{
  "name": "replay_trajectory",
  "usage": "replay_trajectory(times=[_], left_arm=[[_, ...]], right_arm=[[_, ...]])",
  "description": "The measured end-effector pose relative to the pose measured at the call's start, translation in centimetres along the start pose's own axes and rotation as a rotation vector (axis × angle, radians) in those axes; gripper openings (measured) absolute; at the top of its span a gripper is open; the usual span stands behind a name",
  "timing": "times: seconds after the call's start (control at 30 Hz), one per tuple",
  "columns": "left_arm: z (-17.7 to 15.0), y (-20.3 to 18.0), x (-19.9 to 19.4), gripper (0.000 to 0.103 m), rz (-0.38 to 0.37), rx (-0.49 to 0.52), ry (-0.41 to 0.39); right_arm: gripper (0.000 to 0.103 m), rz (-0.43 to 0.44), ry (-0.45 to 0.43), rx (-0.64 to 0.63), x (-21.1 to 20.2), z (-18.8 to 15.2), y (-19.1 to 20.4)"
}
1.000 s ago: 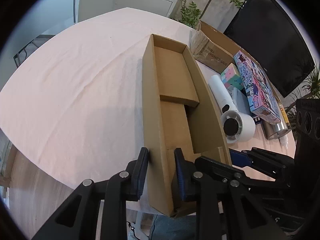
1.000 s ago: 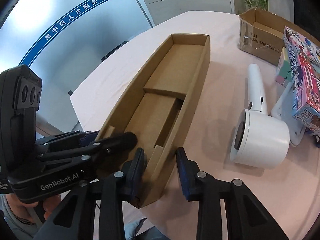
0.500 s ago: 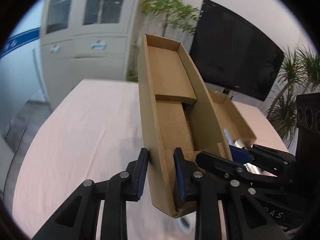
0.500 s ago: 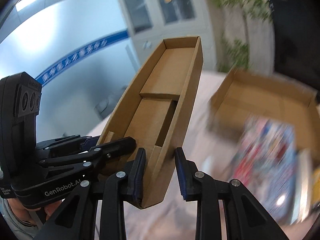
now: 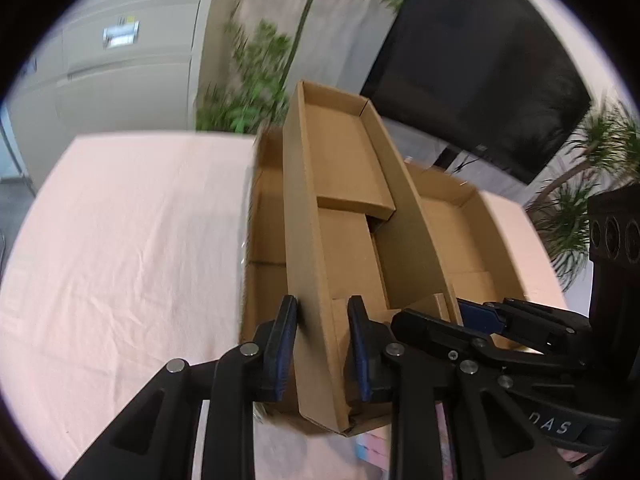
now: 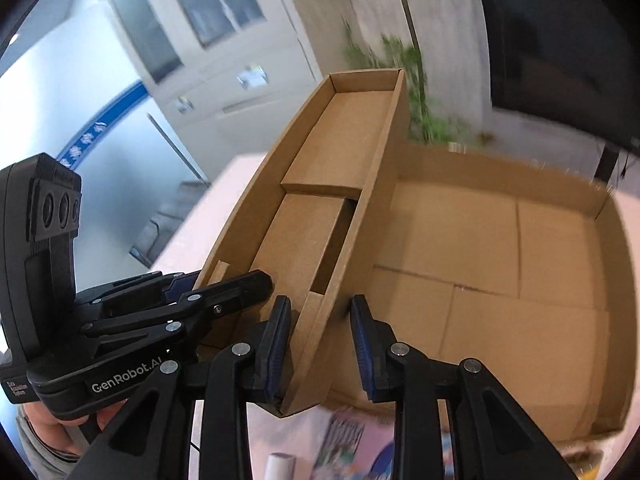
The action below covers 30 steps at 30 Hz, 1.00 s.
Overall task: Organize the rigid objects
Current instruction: 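Grasp the cardboard insert with the left gripper and place it inside the open box, then grasp the printed game box with the left gripper and set it in the box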
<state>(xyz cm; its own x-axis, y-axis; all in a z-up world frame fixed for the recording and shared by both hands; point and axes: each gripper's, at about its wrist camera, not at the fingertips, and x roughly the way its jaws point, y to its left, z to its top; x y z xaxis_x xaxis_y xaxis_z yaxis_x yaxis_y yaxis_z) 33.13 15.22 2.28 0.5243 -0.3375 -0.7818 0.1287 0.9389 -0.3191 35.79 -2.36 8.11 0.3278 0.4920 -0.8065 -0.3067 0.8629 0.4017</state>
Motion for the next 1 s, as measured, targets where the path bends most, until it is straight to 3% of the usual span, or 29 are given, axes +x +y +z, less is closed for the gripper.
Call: replay_trajectory(times=[0.17, 0.3, 0.43, 0.57, 0.63, 0.67, 0.7, 0.77, 0.87, 0.9, 1.0], left_arm=[[-0.9, 1.2, 3.4, 0.025, 0.029, -0.030, 0.078], [-1.6, 1.5, 3.5, 0.024, 0.052, -0.033, 0.079], [-1.0, 2.0, 2.0, 0.024, 0.063, -0.018, 0.024], [-2.2, 1.1, -1.7, 0.028, 0.090, 0.018, -0.074], [-3.1, 0.4, -3.3, 0.055, 0.084, 0.030, -0.102], [-3.8, 0.2, -4.1, 0.080, 0.075, 0.030, -0.116], [-5.2, -0.2, -5.4, 0.086, 0.055, 0.026, -0.142], [-6.9, -1.0, -6.3, 0.087, -0.003, 0.027, -0.140], [-9.5, -2.2, -5.5, 0.086, -0.146, 0.011, -0.039], [-10.6, -2.8, -4.6, 0.086, -0.207, 0.002, 0.010], [-12.0, -3.9, -2.2, 0.086, -0.277, -0.020, 0.099]], right_arm=[[0.029, 0.053, 0.133, 0.107, 5.6, 0.9, -3.3], [0.027, 0.067, 0.185, 0.126, 8.2, 0.1, -3.4], [0.028, 0.081, 0.210, 0.144, 9.1, 0.0, -3.3], [0.040, 0.095, 0.221, 0.173, 10.8, -0.8, -2.6], [0.060, 0.053, 0.173, 0.140, 8.7, -1.0, -2.9], [0.075, 0.024, 0.125, 0.120, 7.0, -1.4, -2.6], [0.080, 0.000, 0.086, 0.103, 5.8, -1.6, -2.9], [0.086, -0.095, -0.021, 0.067, 0.4, -3.4, -3.9], [0.099, -0.173, -0.145, 0.049, -7.0, -7.6, -4.9], [0.100, -0.180, -0.164, 0.041, -8.7, -9.5, -4.8], [0.100, -0.160, -0.135, 0.007, -11.3, -14.7, -4.7]])
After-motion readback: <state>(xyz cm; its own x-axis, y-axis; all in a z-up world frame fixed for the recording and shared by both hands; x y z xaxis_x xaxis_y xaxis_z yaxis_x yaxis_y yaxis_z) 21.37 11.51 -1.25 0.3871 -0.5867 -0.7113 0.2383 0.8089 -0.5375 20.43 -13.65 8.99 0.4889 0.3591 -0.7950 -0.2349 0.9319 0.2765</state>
